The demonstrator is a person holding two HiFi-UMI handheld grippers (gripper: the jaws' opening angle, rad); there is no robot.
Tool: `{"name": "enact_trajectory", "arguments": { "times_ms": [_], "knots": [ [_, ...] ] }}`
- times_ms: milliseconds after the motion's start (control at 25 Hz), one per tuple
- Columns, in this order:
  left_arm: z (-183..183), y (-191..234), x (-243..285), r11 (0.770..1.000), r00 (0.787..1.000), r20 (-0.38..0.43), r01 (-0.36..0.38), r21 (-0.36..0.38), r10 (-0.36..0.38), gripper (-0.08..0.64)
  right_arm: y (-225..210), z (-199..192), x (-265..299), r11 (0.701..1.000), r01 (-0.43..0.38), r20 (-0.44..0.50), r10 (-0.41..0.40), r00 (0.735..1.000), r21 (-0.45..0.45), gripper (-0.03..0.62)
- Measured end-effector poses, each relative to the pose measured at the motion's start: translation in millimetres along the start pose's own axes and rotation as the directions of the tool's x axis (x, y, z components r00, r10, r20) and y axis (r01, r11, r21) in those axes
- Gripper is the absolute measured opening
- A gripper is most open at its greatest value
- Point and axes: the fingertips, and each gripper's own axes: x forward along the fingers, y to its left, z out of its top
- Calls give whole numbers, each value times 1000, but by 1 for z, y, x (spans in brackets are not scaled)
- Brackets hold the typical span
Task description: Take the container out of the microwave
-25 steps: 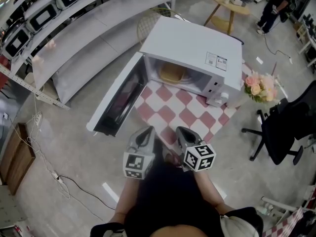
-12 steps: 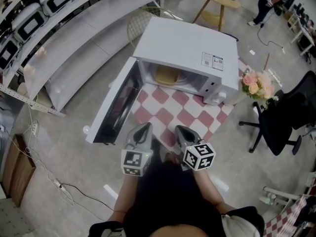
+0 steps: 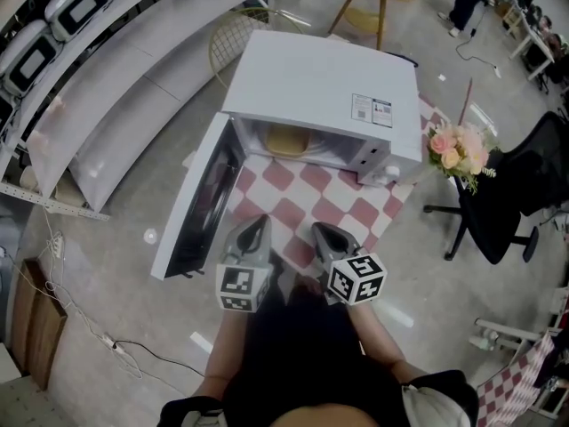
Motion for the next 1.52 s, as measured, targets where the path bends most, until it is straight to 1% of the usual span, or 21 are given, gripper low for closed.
{"name": "enact_trajectory", "arguments": {
  "times_ms": [480,920,1240,1520],
  "knots": [
    [11,16,35,998,998,-6,55,-13,-56,9,-5,21,17,999,51,26,-52,998,16,2],
    [15,37,70,996,997,-5,74,-41,-75,9,-7,38,38,996,84,41,-85,996,20,2],
    [19,49,95,995,996,-13,83,-62,-84,9,-20,51,51,990,129,62,-132,989,49,1],
    [27,61,115,993,997,2,79,-86,-79,9,-28,56,59,985,166,63,-169,984,55,1]
  ]
}}
